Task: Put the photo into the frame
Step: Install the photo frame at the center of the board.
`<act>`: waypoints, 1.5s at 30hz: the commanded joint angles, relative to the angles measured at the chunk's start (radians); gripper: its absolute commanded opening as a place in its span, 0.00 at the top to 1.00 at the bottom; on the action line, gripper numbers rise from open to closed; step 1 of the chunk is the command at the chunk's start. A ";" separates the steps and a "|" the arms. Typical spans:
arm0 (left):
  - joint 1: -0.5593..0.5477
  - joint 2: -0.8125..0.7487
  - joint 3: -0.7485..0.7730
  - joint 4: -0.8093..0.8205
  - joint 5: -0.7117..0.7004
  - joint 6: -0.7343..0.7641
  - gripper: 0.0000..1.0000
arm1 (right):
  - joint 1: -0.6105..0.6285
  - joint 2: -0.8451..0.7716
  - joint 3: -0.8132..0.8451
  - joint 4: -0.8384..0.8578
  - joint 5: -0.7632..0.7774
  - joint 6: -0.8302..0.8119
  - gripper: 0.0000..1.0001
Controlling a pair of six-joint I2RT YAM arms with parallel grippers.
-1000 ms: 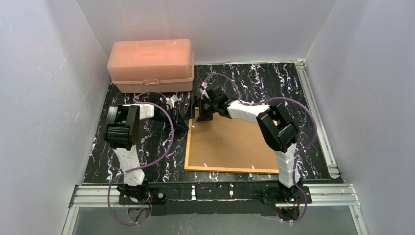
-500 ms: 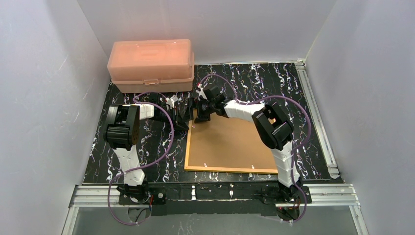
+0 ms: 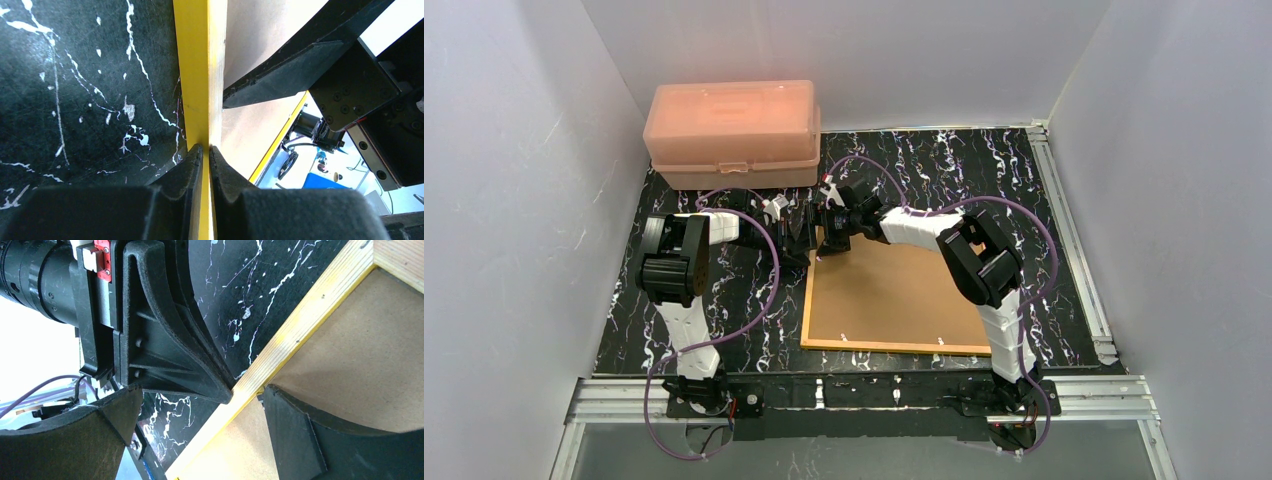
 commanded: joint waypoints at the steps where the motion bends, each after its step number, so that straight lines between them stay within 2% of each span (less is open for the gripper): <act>1: -0.015 -0.020 -0.026 -0.049 -0.063 0.022 0.93 | 0.014 -0.004 -0.023 0.004 -0.032 0.010 0.02; 23: -0.015 -0.037 -0.025 -0.060 -0.054 0.026 0.93 | 0.020 0.018 0.043 -0.041 -0.083 0.006 0.01; 28: -0.013 -0.076 0.009 -0.157 -0.051 0.116 0.91 | -0.027 -0.057 0.154 -0.177 0.073 -0.086 0.01; 33: -0.006 -0.131 0.038 -0.301 -0.069 0.283 0.89 | -0.170 -0.226 0.101 -0.258 0.212 -0.083 0.01; 36: -0.007 -0.148 0.066 -0.414 -0.109 0.439 0.88 | -0.289 -0.389 -0.084 -0.357 0.451 -0.047 0.01; 40: -0.034 -0.153 0.077 -0.503 -0.212 0.593 0.86 | -0.520 -0.579 -0.354 -0.377 0.533 0.024 0.01; 45: -0.126 -0.221 -0.004 -0.447 -0.379 0.676 0.87 | -0.671 -0.711 -0.481 -0.418 0.671 -0.020 0.01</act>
